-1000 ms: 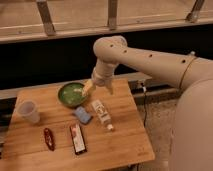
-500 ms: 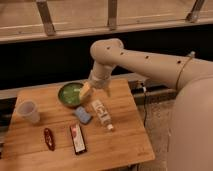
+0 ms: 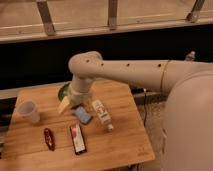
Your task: Place the pepper in the ceramic bowl
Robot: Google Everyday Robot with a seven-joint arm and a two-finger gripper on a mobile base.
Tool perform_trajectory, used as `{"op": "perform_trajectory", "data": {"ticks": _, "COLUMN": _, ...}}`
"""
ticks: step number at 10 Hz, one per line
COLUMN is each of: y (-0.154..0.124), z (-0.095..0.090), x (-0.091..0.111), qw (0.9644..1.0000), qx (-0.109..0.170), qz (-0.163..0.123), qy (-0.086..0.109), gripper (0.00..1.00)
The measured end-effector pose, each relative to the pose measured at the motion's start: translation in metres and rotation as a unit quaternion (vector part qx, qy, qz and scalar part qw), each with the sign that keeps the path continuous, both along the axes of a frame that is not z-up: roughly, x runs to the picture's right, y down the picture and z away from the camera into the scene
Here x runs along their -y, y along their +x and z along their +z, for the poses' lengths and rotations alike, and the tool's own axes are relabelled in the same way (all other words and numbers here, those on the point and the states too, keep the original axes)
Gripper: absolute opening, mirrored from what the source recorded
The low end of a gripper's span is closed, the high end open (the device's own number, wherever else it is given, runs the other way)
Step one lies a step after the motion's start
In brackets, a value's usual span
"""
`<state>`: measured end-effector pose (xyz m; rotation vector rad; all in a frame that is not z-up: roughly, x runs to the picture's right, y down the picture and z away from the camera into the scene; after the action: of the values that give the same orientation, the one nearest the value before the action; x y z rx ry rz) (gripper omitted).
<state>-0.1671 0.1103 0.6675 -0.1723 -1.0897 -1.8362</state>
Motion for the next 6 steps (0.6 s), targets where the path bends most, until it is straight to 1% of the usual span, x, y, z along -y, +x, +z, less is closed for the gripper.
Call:
{"op": "perform_trajectory", "data": {"ticks": 1, "y": -0.023, "z": -0.006, "x": -0.01, "qw": 0.9996, "qx": 0.026, "qz": -0.011, "qy": -0.007, "gripper": 0.8}}
{"op": "perform_trajectory", "data": {"ticks": 2, "y": -0.034, "z": -0.008, "x": -0.016, "qw": 0.999, "qx": 0.04, "qz": -0.017, "qy": -0.013, "gripper": 0.8}}
{"op": "perform_trajectory", "data": {"ticks": 6, "y": -0.032, "z": -0.008, "x": -0.014, "qw": 0.9991, "qx": 0.038, "qz": -0.015, "qy": -0.012, "gripper": 0.8}}
